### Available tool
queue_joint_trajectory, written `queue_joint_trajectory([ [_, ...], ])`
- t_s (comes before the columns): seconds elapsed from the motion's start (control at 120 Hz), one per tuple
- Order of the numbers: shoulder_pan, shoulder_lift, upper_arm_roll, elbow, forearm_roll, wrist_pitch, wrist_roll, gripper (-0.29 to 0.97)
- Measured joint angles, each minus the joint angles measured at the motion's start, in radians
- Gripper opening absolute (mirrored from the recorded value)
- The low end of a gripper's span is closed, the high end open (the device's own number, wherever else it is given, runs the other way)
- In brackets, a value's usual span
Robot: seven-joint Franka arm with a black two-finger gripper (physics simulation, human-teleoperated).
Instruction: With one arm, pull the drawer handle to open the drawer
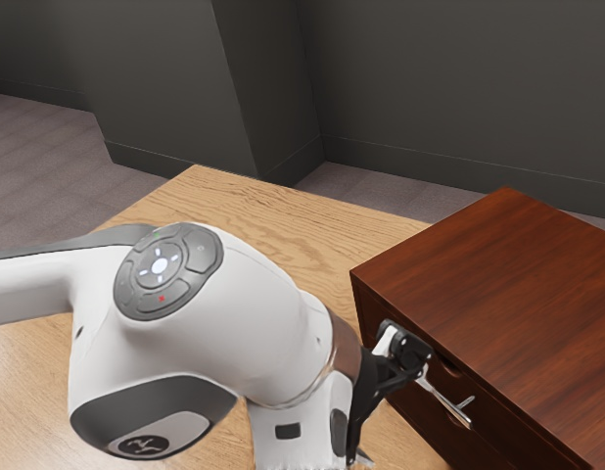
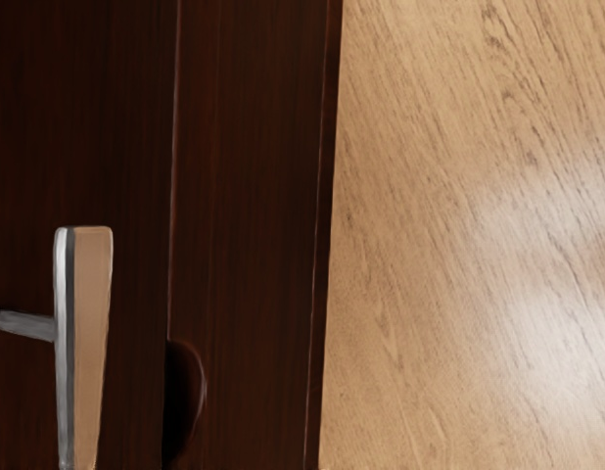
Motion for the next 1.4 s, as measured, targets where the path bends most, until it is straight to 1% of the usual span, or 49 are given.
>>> queue_joint_trajectory([
  [0.383, 0.031, 0.027, -0.001, -0.017, 0.001, 0.047, -0.025, 0.68],
  [0.417, 0.032, 0.03, -0.001, -0.019, 0.001, 0.051, -0.028, 0.7],
  [0.425, 0.033, 0.031, -0.001, -0.02, 0.002, 0.052, -0.029, 0.73],
  [0.442, 0.033, 0.033, -0.001, -0.02, 0.001, 0.053, -0.03, 0.7],
  [0.475, 0.034, 0.036, -0.001, -0.021, 0.001, 0.057, -0.033, 0.69],
  [0.95, 0.037, 0.036, -0.001, -0.042, 0.0, 0.071, -0.064, 0.69],
  [1.183, 0.037, -0.008, 0.0, -0.082, 0.0, 0.071, -0.074, 0.66],
  [1.4, 0.047, -0.055, 0.0, -0.126, 0.002, 0.072, -0.082, 0.67],
])
